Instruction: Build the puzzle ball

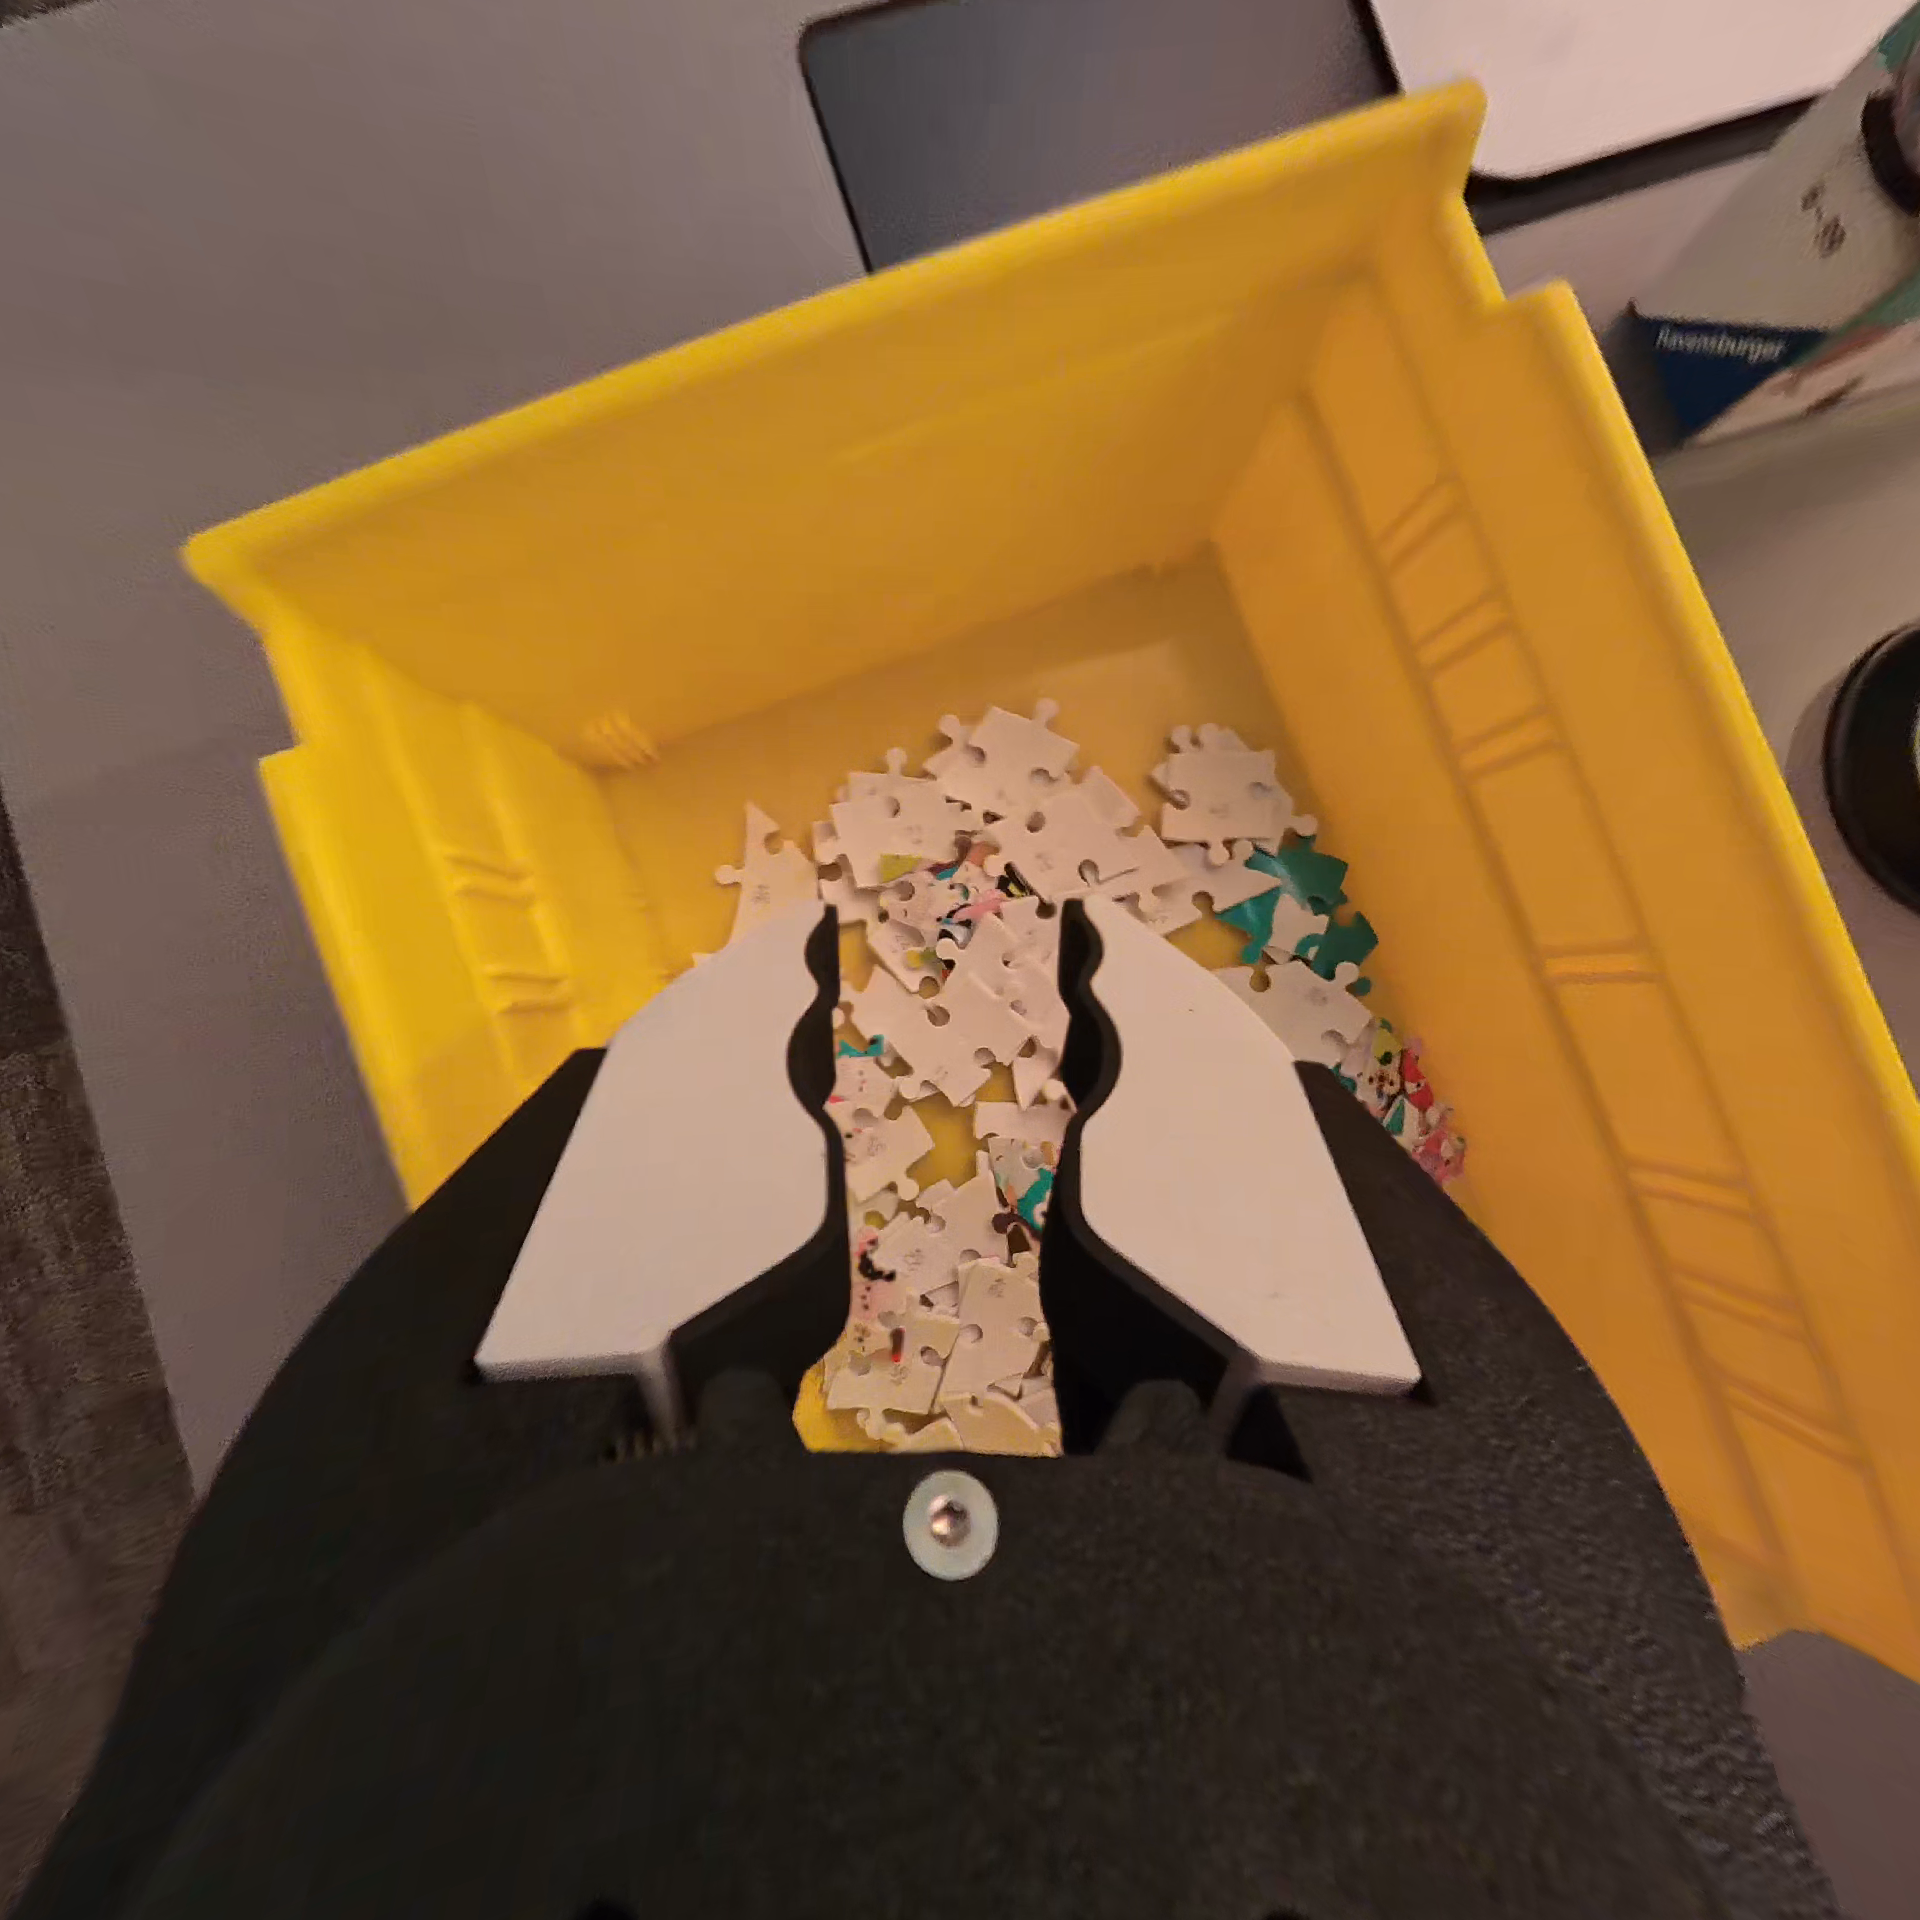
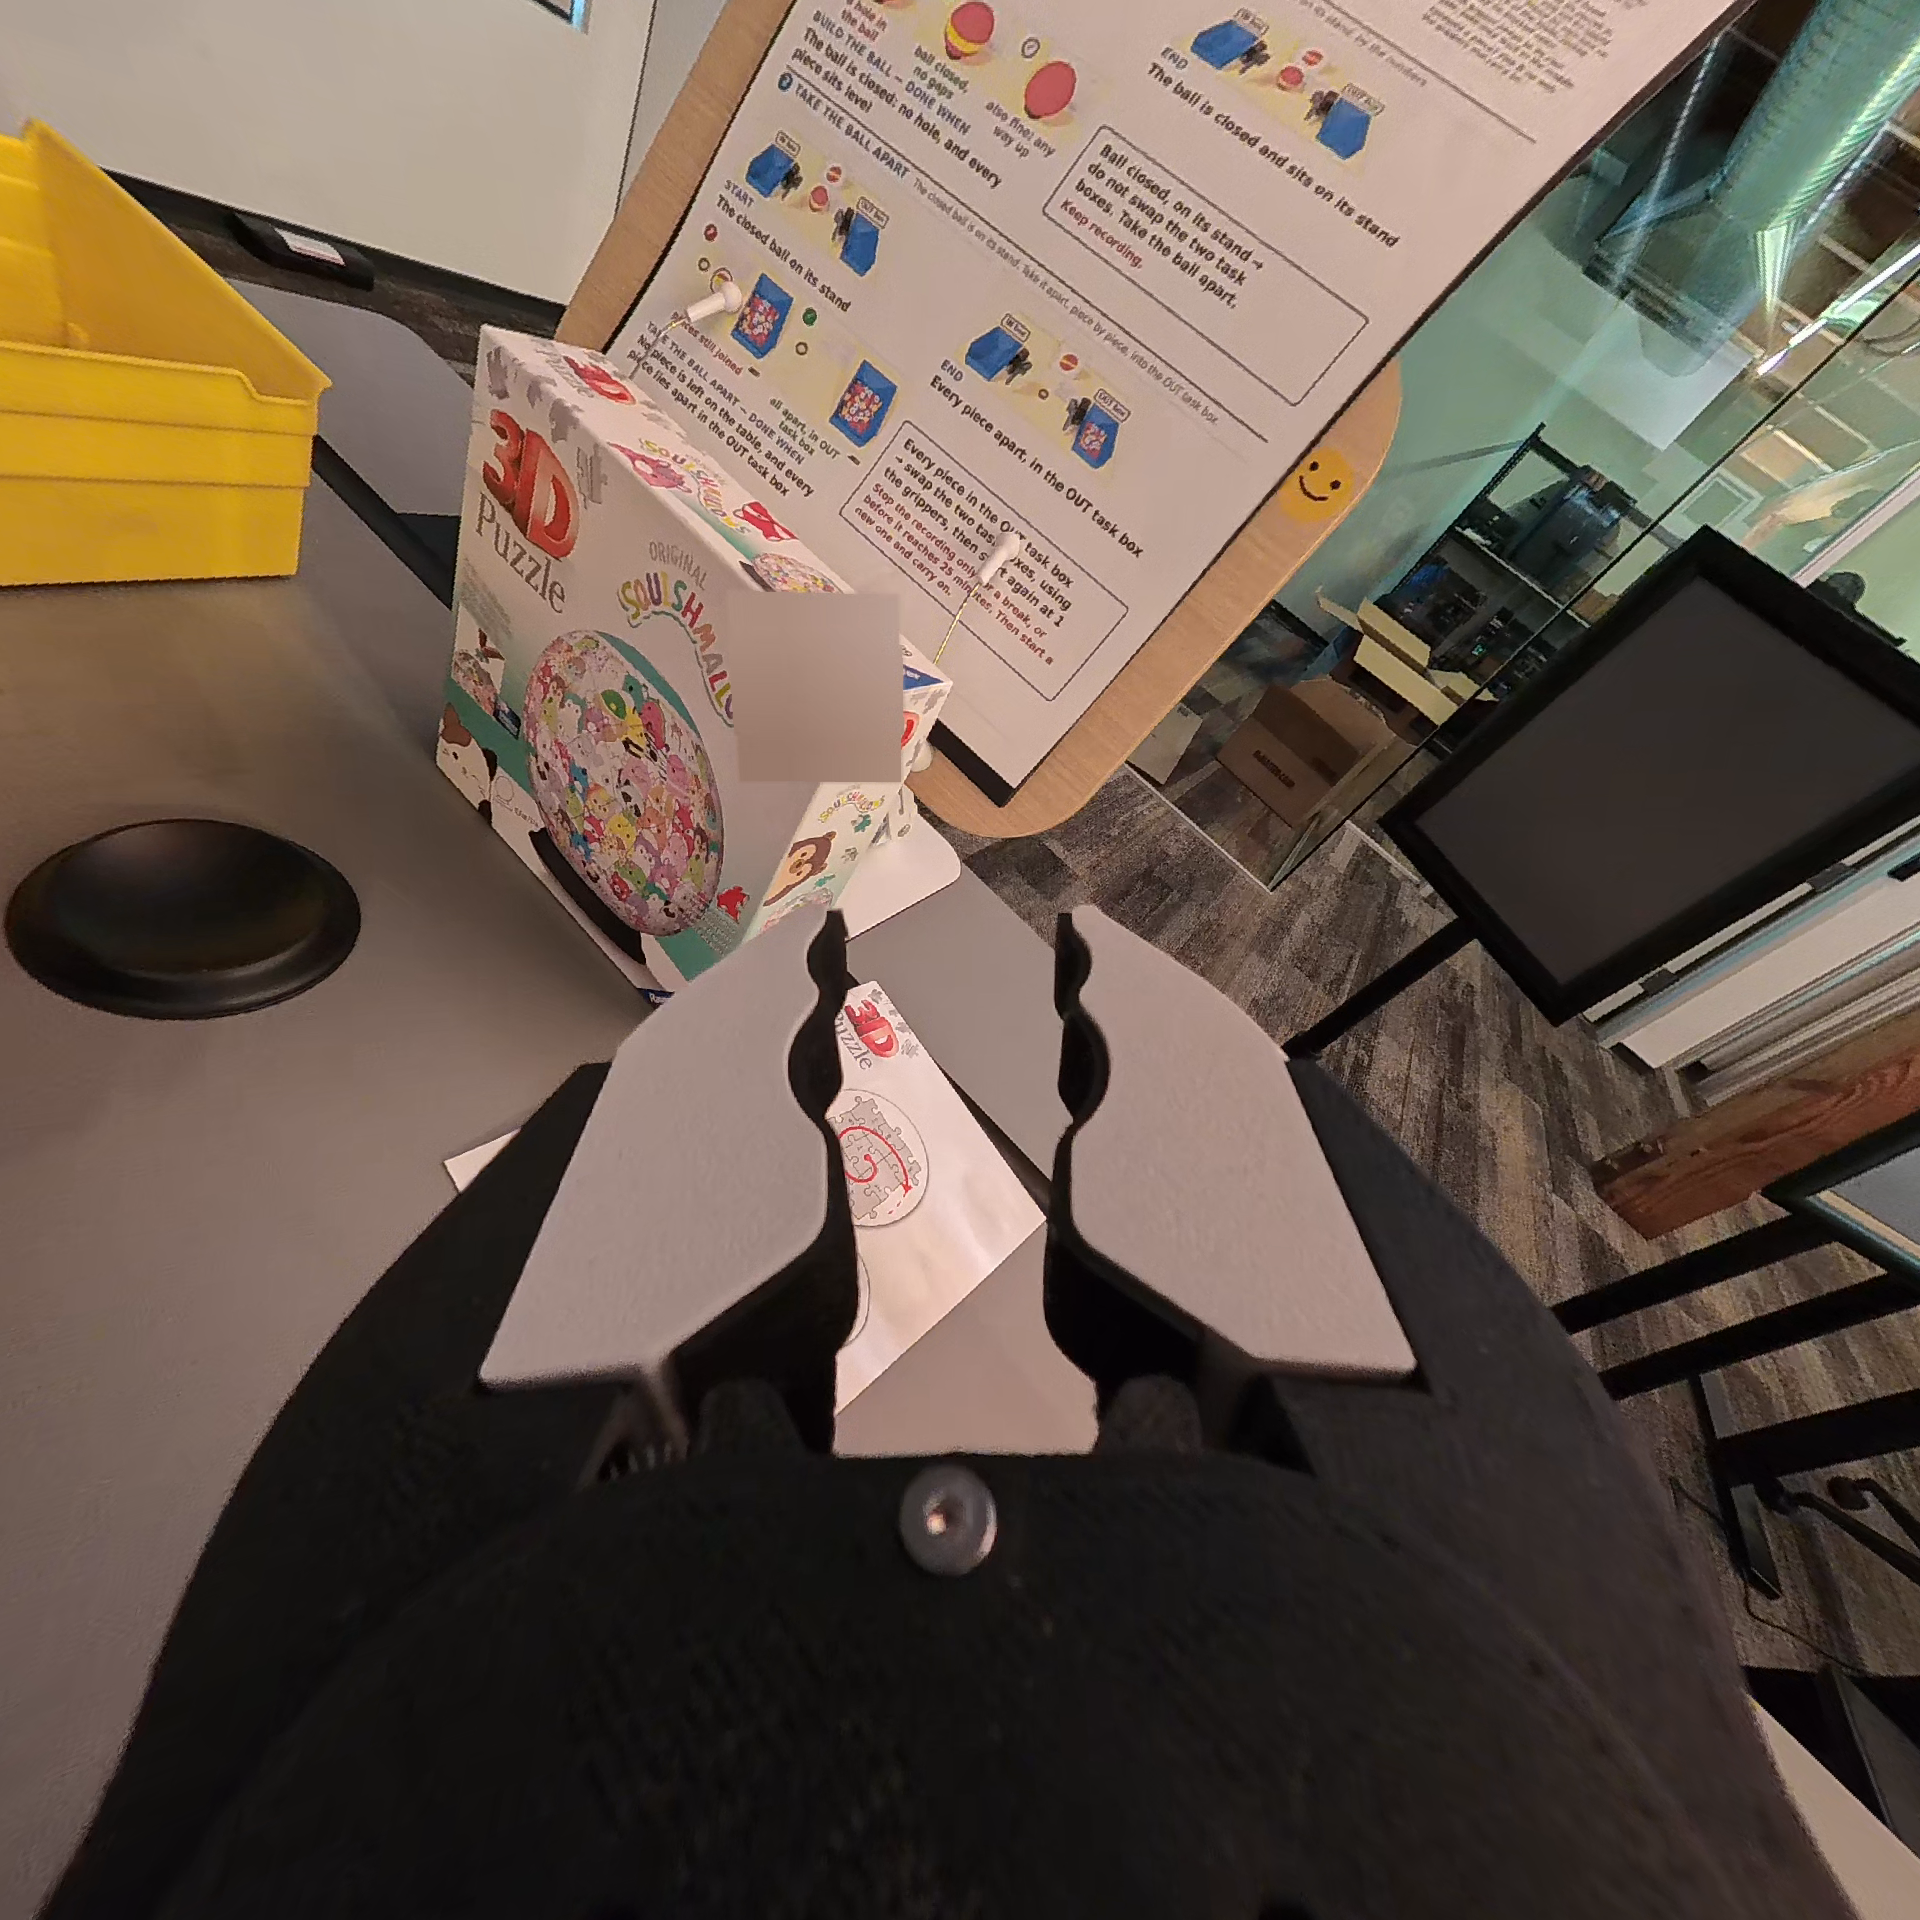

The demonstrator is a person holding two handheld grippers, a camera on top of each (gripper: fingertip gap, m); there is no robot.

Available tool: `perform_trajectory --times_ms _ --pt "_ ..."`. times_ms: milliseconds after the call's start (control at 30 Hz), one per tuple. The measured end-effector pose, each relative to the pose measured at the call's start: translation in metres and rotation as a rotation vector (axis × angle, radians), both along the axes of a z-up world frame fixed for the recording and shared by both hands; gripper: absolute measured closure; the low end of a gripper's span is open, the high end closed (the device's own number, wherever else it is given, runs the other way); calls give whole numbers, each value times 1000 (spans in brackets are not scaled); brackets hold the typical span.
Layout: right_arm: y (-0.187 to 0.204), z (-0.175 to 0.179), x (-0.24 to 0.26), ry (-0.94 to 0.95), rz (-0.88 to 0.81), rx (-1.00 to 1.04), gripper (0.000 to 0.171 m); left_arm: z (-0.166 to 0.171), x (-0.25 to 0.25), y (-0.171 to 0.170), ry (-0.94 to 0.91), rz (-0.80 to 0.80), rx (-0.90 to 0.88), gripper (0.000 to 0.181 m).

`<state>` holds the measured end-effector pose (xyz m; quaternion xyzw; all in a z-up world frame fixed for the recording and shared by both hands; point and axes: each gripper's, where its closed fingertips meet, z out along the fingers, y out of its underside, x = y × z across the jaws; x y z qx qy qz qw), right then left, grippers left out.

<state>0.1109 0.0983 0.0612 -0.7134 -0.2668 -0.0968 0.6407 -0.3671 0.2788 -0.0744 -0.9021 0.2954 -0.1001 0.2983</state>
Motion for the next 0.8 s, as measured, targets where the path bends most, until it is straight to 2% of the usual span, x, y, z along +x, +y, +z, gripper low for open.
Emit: perform_trajectory --times_ms 200,433,533,733,800 --pt "0 0 -1 -4 0 0 132 8 17 -4 -93 -54 5 143" --pt "-1 2 1 -3 -3 4 132 -34 53 -20 38 -179 -112 151" --pt "-1 2 3 -1 -6 5 132 -42 70 -25 24 -219 -140 151" --pt "-2 3 5 1 -11 8 132 -59 71 -34 47 -240 -227 146" --pt "-2 3 5 1 -12 8 132 -61 72 -36 54 -253 -236 151"
